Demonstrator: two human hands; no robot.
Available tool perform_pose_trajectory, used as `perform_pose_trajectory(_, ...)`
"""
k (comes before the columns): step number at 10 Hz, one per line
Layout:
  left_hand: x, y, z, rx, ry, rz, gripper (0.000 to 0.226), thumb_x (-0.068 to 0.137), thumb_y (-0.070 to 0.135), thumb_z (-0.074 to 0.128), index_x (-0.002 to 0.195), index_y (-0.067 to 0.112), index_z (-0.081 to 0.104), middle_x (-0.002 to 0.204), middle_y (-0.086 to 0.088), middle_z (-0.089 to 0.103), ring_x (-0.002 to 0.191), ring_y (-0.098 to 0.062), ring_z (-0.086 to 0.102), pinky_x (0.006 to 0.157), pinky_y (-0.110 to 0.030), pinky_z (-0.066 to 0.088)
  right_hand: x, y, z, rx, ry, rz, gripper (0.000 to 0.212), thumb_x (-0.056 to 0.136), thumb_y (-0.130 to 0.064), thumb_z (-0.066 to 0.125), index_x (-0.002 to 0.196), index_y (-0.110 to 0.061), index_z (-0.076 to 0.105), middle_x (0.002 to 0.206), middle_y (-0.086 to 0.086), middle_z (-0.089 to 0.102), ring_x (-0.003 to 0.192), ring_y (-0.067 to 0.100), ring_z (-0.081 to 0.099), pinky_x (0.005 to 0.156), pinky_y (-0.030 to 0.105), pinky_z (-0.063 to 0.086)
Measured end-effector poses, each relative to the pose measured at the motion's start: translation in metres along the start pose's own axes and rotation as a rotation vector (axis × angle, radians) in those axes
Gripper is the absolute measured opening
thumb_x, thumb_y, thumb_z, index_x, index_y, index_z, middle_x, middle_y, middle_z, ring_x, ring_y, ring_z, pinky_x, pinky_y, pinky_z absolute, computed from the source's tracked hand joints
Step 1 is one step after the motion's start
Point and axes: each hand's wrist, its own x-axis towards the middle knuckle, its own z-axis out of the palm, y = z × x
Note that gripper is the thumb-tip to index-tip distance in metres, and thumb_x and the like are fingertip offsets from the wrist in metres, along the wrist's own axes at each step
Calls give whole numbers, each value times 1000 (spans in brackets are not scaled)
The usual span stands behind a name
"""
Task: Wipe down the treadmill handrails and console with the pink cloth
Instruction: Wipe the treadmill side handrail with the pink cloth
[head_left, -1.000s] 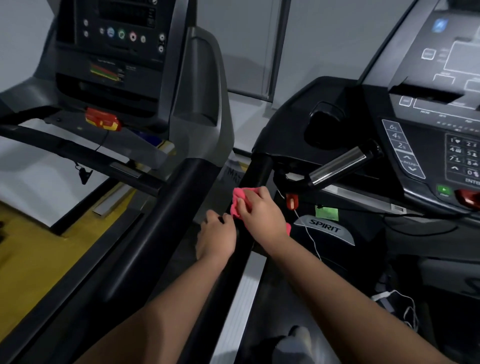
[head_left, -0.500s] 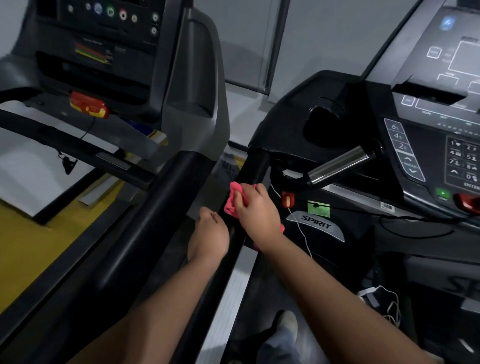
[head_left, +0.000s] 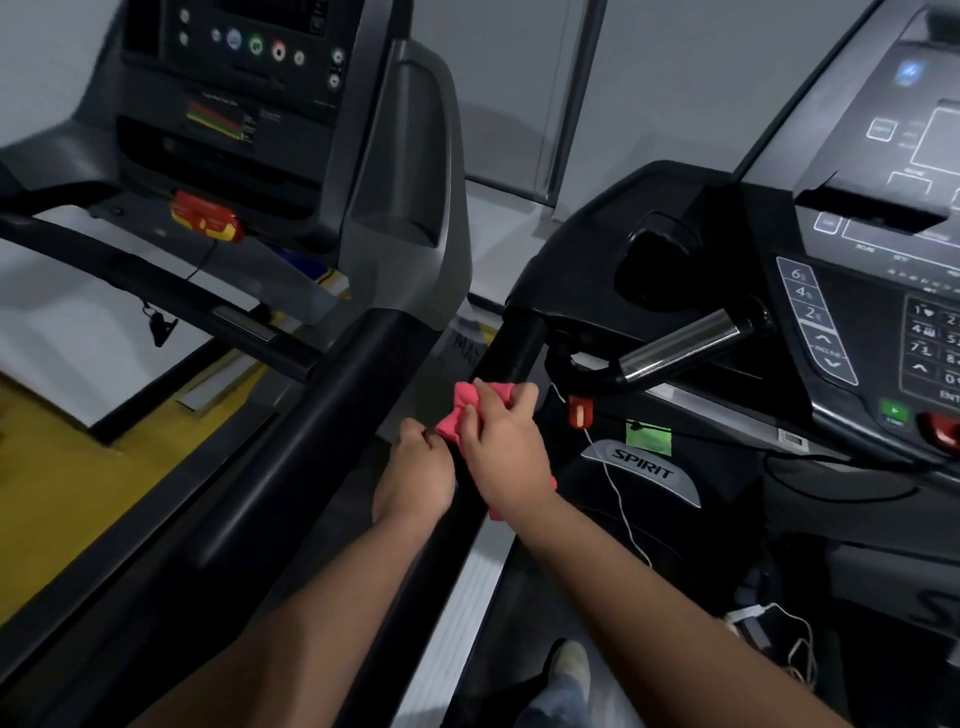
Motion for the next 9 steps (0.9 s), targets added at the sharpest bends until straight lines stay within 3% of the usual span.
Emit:
perform_pose_trajectory(1, 0, -2, 0, -10, -15, -14, 23, 99, 31, 27, 107, 17, 43, 113, -9, 59, 88, -25, 55, 69, -32, 35, -6, -2, -5, -94, -105, -89, 51, 96, -37, 45, 141, -15, 41, 131, 6, 31, 109, 25, 52, 87, 32, 48)
perform_pose_trajectory(2, 2, -4, -2, -39, -131, -74, 38, 101, 39, 27, 133, 20, 36, 137, -10, 50, 117, -30, 51, 89, -34, 37, -7, -2, -15, -273, -243, -254, 50, 97, -37, 44, 142, -17, 41, 133, 5, 34, 116, 26, 47, 86, 37, 49)
perform_pose_trajectory(3, 4, -7, -7, -52, -228, -131, 59, 101, 47, 23, 152, 16, 15, 156, -9, 25, 142, -25, 26, 112, -32, 21, 8, -13, -19, -399, -259, -337, 45, 97, -30, 45, 139, -15, 43, 131, 6, 44, 115, 28, 48, 85, 38, 46)
perform_pose_trajectory(4, -1, -15, -9, -48, -203, -145, 61, 101, 49, 22, 148, 12, 28, 155, -10, 26, 142, -23, 26, 112, -31, 19, 31, -27, -14, -485, -255, -361, 33, 93, -21, 51, 123, -8, 50, 120, 10, 56, 109, 28, 52, 83, 36, 43)
perform_pose_trajectory(5, -5, -21, -9, -11, -140, -134, 44, 102, 38, 24, 119, 12, 56, 135, -11, 50, 115, -23, 49, 92, -30, 34, 47, -40, -1, -613, -288, -328, 24, 91, -15, 54, 113, -6, 54, 115, 13, 60, 108, 30, 53, 76, 34, 39)
perform_pose_trajectory(6, -4, -26, -8, -6, -55, -116, 36, 101, 25, 27, 90, 5, 55, 101, -11, 56, 84, -20, 50, 70, -31, 34, 60, -50, 16, -780, -374, -297, 26, 91, -11, 51, 116, -8, 58, 119, 12, 59, 113, 30, 50, 84, 33, 40)
perform_pose_trajectory(8, -4, -32, -4, -77, 37, -160, 31, 96, 15, 31, 68, 16, 43, 76, -1, 50, 69, -15, 45, 64, -31, 32, 94, -53, 58, -1082, -625, -173, 40, 96, -14, 48, 136, -9, 47, 140, 14, 46, 128, 35, 42, 105, 42, 32)
perform_pose_trajectory(9, -3, -33, -3, -72, 44, -156, 30, 98, 20, 33, 70, 23, 44, 76, 6, 49, 76, -14, 48, 74, -28, 35, 103, -49, 68, -1159, -691, -104, 41, 99, -20, 38, 139, -13, 43, 141, 10, 45, 131, 32, 38, 106, 41, 24)
